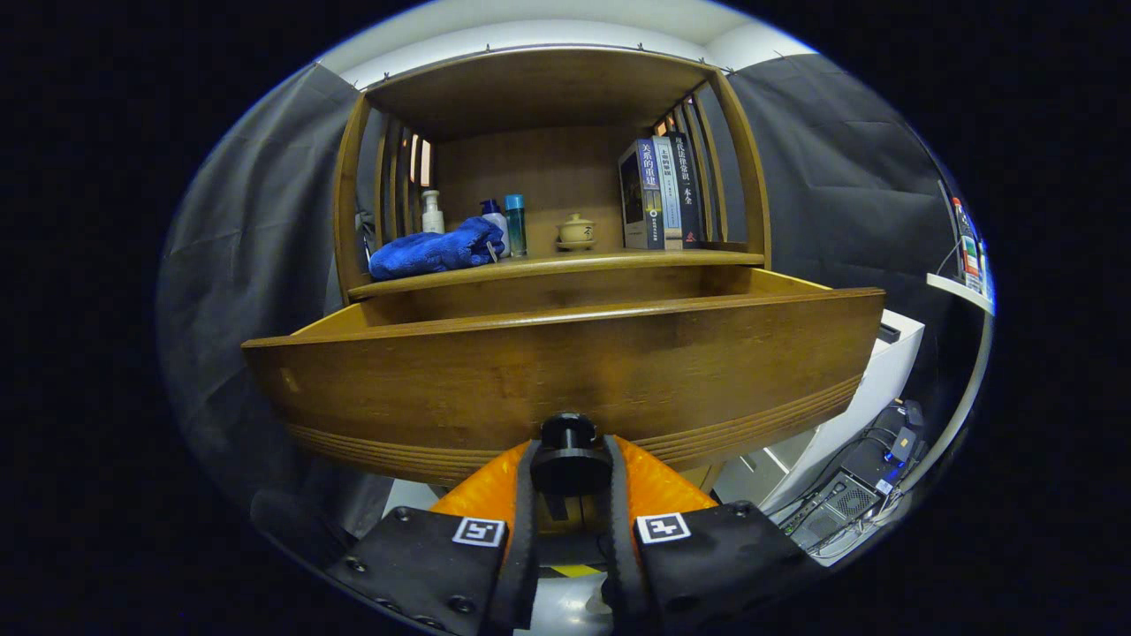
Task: Pull open the drawer, take out the items inside it, and place them on the countertop above the cabinet.
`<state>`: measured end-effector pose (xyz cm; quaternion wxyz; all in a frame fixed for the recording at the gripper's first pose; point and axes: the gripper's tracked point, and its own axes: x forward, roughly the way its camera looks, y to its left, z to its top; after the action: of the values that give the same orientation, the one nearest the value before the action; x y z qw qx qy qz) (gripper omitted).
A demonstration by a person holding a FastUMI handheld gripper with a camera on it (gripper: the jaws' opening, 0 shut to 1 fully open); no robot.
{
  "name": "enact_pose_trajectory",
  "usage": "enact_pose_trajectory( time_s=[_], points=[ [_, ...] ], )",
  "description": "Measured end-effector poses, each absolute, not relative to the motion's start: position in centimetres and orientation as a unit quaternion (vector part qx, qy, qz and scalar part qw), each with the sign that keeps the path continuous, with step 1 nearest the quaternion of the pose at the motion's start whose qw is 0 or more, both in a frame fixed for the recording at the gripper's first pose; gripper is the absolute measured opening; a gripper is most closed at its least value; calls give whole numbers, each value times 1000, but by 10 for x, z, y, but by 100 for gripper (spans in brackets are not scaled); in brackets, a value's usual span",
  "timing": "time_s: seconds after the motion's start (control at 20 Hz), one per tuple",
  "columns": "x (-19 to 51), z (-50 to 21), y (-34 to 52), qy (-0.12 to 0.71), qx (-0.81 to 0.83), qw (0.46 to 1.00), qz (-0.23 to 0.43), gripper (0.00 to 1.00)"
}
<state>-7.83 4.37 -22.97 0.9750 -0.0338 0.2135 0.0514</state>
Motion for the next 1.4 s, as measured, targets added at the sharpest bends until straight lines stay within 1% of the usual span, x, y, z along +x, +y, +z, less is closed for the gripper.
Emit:
enact_pose_trajectory(
  time_s=[0.45,0.7,0.75,0.85,1.25,1.4],
  points=[
    [-91,-229,43,224,-26,973,50,41],
    [-90,-231,42,235,-19,971,33,42],
    [-91,-229,42,237,-17,971,31,47],
    [-92,-221,46,235,1,972,32,52],
    [-85,-153,57,175,10,984,44,99],
    [-76,-128,64,156,27,986,49,98]
  ],
)
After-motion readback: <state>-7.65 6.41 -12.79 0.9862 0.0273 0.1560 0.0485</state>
